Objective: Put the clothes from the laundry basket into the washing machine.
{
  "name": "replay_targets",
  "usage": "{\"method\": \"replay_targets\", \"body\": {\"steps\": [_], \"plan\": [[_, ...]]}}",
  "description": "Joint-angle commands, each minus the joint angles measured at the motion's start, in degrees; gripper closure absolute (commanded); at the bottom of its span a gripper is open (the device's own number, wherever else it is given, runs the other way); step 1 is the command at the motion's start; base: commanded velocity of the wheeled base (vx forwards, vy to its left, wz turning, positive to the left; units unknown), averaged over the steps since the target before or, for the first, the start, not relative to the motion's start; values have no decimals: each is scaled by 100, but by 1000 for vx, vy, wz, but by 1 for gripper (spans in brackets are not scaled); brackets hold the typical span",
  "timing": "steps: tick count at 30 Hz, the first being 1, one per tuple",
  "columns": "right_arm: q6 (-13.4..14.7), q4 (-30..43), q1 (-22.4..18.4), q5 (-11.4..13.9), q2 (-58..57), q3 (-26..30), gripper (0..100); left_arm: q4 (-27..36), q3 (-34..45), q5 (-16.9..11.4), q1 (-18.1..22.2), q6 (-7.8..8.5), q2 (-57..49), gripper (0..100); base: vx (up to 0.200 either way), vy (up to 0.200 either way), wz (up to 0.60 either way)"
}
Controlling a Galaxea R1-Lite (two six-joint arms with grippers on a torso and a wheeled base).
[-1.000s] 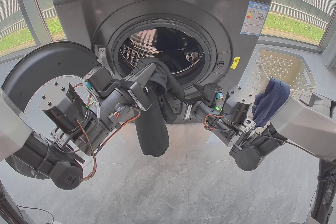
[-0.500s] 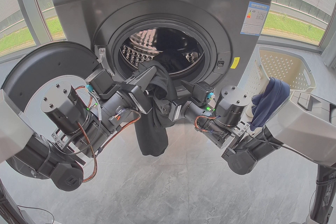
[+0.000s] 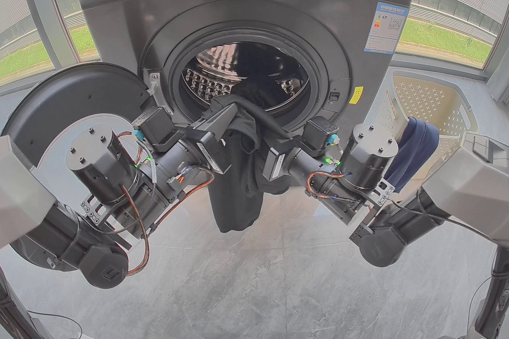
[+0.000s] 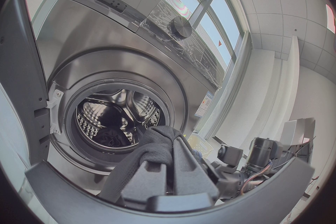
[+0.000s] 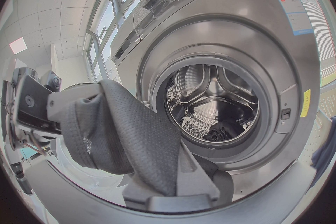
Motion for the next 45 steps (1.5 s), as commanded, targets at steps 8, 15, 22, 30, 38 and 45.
{"method": "replay_targets", "body": {"steps": [8,15,22,30,38,45], "plan": [[44,16,-99,-53,-1453,1139,100,14,35,-28,41,-28,28,0,0,0,0],[79,86,-231,-53,-1990,1315,100,14,18,-20,217,-28,134,0,0,0,0],[88,95,-354,-97,-1990,1394,100,-3,44,-20,270,-11,221,0,0,0,0],[97,121,-468,-158,-2007,1262,100,-12,361,-116,208,16,274,0,0,0,0],[193,112,-363,-158,-2121,1377,100,-21,712,-345,208,288,503,0,0,0,0],[202,104,-143,-149,-2280,1711,100,-21,747,-362,191,429,714,0,0,0,0]]}}
